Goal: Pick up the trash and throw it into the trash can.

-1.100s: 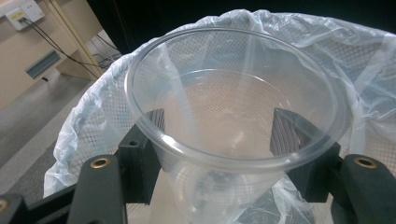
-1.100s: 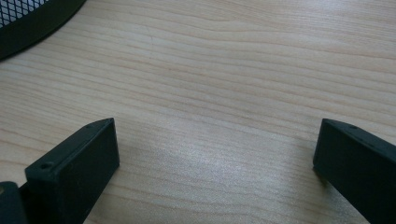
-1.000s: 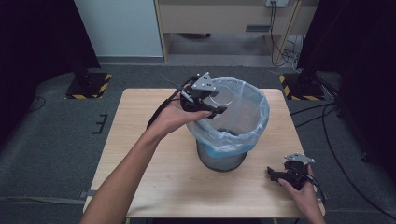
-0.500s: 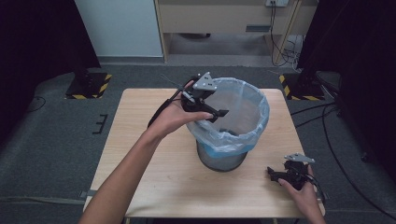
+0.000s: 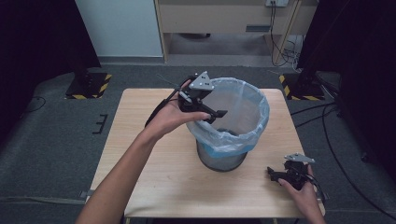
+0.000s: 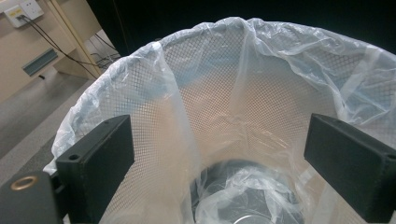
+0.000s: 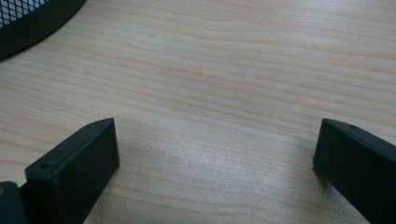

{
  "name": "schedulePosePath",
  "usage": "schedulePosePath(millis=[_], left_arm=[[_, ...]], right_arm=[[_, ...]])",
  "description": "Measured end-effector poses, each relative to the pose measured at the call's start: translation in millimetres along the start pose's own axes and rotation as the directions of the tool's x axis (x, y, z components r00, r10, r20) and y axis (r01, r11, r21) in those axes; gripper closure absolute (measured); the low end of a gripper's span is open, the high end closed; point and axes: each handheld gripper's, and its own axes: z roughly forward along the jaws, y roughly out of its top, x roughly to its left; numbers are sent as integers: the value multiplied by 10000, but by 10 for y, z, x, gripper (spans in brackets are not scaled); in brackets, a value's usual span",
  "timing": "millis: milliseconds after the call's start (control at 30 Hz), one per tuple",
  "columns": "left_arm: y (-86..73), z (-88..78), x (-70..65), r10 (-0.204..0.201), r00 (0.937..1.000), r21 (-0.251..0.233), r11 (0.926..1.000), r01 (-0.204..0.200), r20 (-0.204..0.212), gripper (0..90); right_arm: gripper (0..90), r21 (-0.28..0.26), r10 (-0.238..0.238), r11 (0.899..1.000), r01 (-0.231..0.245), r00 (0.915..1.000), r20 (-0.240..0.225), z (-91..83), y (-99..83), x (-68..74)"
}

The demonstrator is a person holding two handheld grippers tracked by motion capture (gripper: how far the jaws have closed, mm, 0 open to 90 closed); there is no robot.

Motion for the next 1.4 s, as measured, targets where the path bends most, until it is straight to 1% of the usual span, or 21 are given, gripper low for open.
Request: schedulePosePath(millis=[67,200,300,333,367,433,467,500,667,767,800,833,867,900,1100,1233,1267,1300,1333,1367,1400], left_arm=[[-1,-13,2,-19,10000,-4,10000,19,-17,61],[-7,-83,31,-185,9996,-103,9998,183,-217,50],[-28,-197,98,-485,9972,-287,9985,470,-562,48],[-28,-197,98,-485,9972,-287,9985,470,-562,47],[-51,-262,138,-680,9949,-384,9971,653,-747,46],[-83,-326,181,-812,9918,-419,9961,774,-983,47],[-83,-326,181,-812,9918,-419,9961,774,-983,47],[-129,-388,222,-942,9885,-462,9949,892,-1183,46],[-244,-565,319,-1328,9774,-720,9899,1224,-1646,44],[-302,-668,363,-1474,9715,-849,9874,1336,-1855,43],[-302,-668,363,-1474,9715,-849,9874,1336,-1855,44],[-348,-725,385,-1520,9684,-882,9867,1369,-1976,43],[-348,-725,385,-1520,9684,-882,9867,1369,-1976,44],[-405,-767,405,-1572,9655,-866,9861,1419,-2076,43],[-613,-810,469,-1801,9561,-679,9833,1688,-2311,39],[-748,-792,501,-1807,9529,-371,9835,1770,-2437,37],[-748,-792,501,-1807,9529,-371,9835,1770,-2437,37],[-825,-771,515,-1856,9496,-232,9823,1858,-2524,37],[-825,-771,515,-1856,9496,-232,9823,1858,-2524,37],[-908,-743,530,-1928,9470,-116,9804,1965,-2568,37],[-908,-743,530,-1928,9470,-116,9804,1965,-2568,37]], right_arm=[[4,2,3,10000,-3,10000,-1,0,0,0],[3,10,-14,10000,14,10000,-4,-1,0,-1],[4,4,-18,10000,18,10000,-3,0,0,-1],[4,4,-18,10000,18,10000,-3,0,0,-1],[4,9,-21,10000,21,10000,-2,-1,0,-1],[3,-2,-2,10000,2,10000,1,0,0,0],[3,1,1,10000,-1,10000,1,0,0,0],[3,0,-1,10000,1,10000,1,0,0,0],[4,2,-3,10000,3,10000,0,0,0,0],[4,2,2,10000,-2,10000,2,0,0,0],[4,2,2,10000,-2,10000,2,0,0,0],[3,0,2,10000,-2,10000,4,0,0,0],[3,0,2,10000,-2,10000,4,0,0,0],[3,1,9,10000,-9,10000,10,0,-1,1],[3,3,10,10000,-10,10000,11,-1,0,1],[3,-18,17,10000,-17,10000,16,1,-1,2],[3,-18,17,10000,-17,10000,16,1,-1,2],[3,4,12,10000,-12,10000,10,-1,0,1],[3,4,12,10000,-12,10000,10,-1,0,1],[4,1,13,10000,-13,10000,10,0,0,1],[4,1,13,10000,-13,10000,10,0,0,1]])
